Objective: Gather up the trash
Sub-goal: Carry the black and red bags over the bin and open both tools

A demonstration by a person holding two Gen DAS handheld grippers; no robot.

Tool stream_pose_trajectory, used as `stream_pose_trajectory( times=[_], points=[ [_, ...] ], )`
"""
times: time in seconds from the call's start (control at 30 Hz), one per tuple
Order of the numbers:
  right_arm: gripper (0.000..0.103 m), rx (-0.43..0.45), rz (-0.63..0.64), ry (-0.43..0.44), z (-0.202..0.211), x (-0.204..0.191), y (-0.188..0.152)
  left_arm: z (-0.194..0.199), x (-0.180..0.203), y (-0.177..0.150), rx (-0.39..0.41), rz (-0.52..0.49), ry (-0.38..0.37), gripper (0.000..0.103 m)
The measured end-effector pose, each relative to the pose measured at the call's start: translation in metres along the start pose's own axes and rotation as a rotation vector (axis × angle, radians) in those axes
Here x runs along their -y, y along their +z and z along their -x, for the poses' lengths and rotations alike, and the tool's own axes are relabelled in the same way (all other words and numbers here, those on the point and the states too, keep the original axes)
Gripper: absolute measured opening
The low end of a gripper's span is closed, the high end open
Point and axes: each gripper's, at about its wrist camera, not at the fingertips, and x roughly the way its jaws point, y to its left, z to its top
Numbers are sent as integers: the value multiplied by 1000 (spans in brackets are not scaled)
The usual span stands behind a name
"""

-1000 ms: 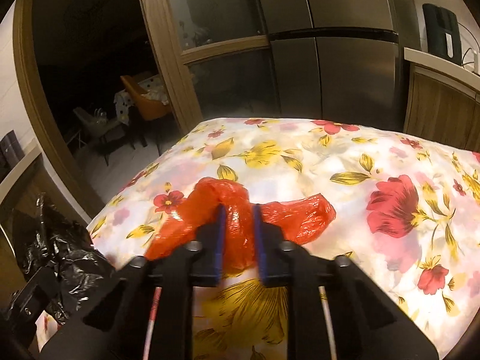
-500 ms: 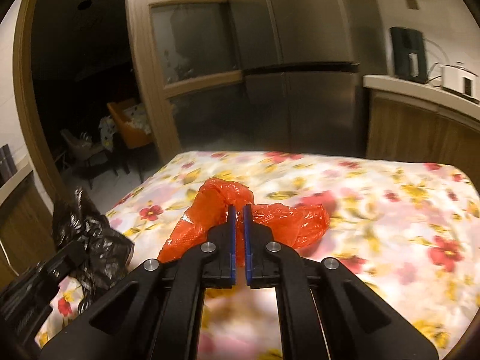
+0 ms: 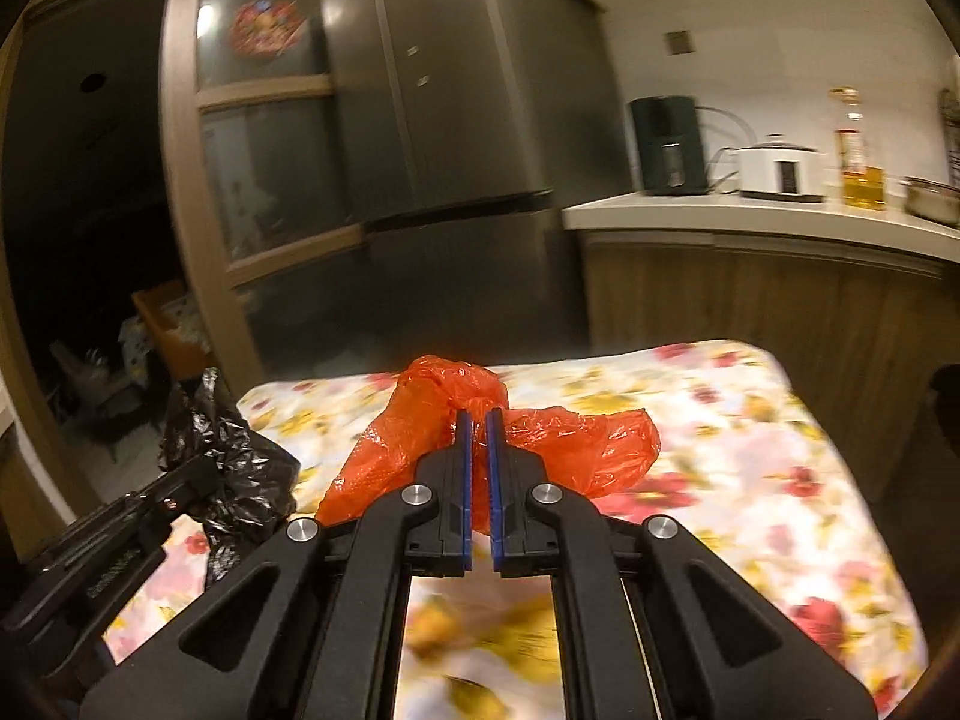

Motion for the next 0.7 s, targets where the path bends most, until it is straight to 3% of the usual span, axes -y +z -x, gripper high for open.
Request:
stream_pose_trajectory(
  times=[0.7],
  points=[
    [5, 83, -127, -259, 100, 143, -5, -11, 177, -31, -51, -186, -208, 4]
  ],
)
